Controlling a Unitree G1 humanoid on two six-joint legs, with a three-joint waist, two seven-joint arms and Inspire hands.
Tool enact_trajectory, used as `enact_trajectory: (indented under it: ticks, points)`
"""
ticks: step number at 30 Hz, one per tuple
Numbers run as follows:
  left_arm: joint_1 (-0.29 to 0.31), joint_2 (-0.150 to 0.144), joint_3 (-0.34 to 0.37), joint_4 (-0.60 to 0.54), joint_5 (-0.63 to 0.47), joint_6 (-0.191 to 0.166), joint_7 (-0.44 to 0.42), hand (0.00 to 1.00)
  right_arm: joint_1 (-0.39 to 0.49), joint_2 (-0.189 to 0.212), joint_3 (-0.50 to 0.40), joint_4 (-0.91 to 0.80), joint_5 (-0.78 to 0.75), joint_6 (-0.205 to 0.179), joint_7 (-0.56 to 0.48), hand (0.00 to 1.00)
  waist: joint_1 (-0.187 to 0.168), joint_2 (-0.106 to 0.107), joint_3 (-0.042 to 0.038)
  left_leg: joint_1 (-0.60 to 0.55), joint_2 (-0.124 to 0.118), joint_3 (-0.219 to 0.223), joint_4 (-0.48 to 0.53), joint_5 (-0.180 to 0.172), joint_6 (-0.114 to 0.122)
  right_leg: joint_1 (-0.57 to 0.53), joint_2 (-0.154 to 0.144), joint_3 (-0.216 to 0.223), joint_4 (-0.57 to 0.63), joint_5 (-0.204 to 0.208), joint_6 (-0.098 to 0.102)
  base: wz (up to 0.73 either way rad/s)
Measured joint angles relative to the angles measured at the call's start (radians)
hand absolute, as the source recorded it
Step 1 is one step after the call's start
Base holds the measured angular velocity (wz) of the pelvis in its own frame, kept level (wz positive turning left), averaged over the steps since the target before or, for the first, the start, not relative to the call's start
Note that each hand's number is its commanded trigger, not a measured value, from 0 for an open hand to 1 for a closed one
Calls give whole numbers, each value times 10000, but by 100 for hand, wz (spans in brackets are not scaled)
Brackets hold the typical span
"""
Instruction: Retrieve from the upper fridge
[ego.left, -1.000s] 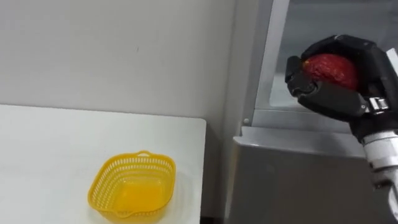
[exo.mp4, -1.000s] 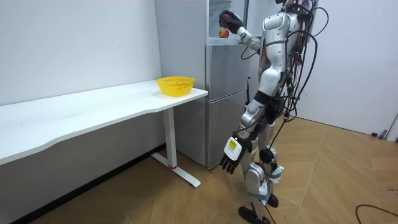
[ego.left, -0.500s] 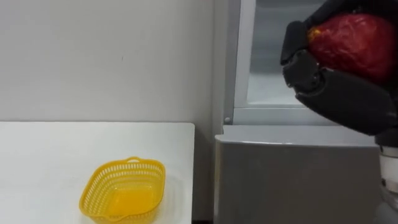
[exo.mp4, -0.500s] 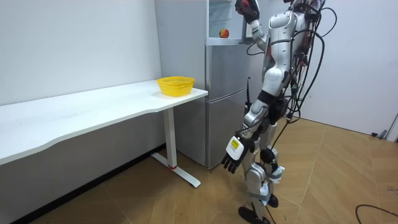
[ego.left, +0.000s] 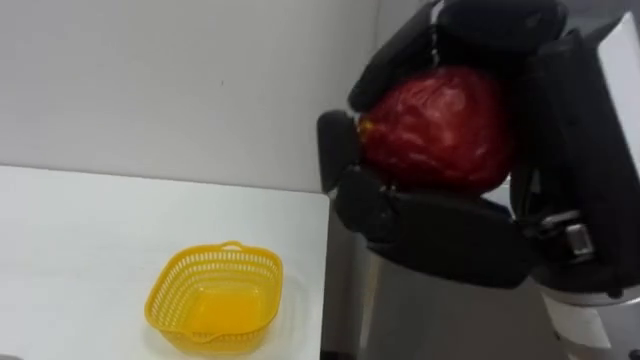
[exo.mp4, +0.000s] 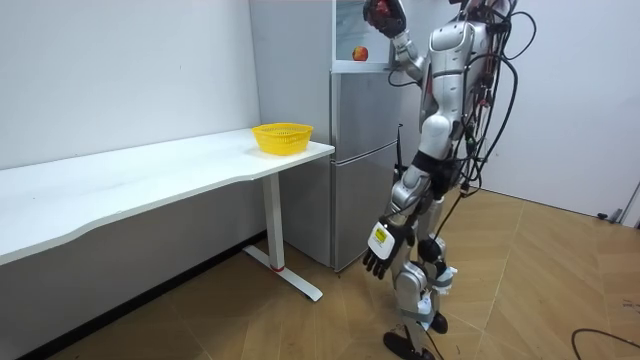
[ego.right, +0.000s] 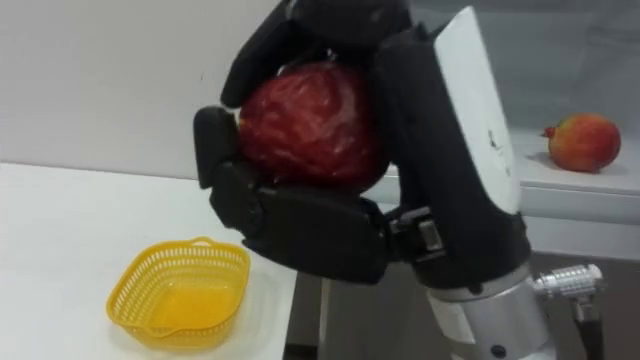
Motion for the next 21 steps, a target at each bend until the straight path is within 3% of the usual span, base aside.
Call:
enact_trajectory:
  ticks: [4,5,6,8,11,17,21]
  points:
    - [-75,60,-98,21,-2,-1,-48,0,-575,83,468,116,-652,7,225,100,245,-82,45,23,2,-113,7,2,-2,-30,2,-52,22,0,0,4]
    - [-87,95,-156,30,-3,-3,-118,0,-603,84,644,117,-846,-3,374,100,300,-138,71,35,1,-178,16,2,-2,9,2,-90,16,0,-1,14]
    - [-133,117,-167,107,0,-16,-163,0,-608,88,798,237,-913,-54,487,100,404,-207,158,97,3,-229,14,3,-5,105,-10,-155,7,0,0,14]
    - [-290,125,-167,341,8,-13,-221,0,-612,70,1000,601,-1080,-126,607,100,586,-326,209,109,6,-299,-1,4,-7,187,-29,-213,-2,0,-1,12]
    - [-316,116,-168,350,52,-12,-461,0,-631,50,1160,1068,-1431,94,833,100,822,-461,213,-67,-16,-407,60,2,-6,108,-34,-382,-3,0,0,13]
    - [-289,140,-159,370,48,15,-492,0,-1226,39,1623,2305,-1813,352,1182,100,1312,-511,189,-229,-99,-696,56,11,-3,55,-76,-681,11,0,1,13]
    - [-274,178,-160,387,92,28,-474,0,-1588,5,1930,3526,-2019,520,1165,100,1518,-824,160,-315,-144,-941,65,82,-4,54,-127,-847,11,-20,32,17]
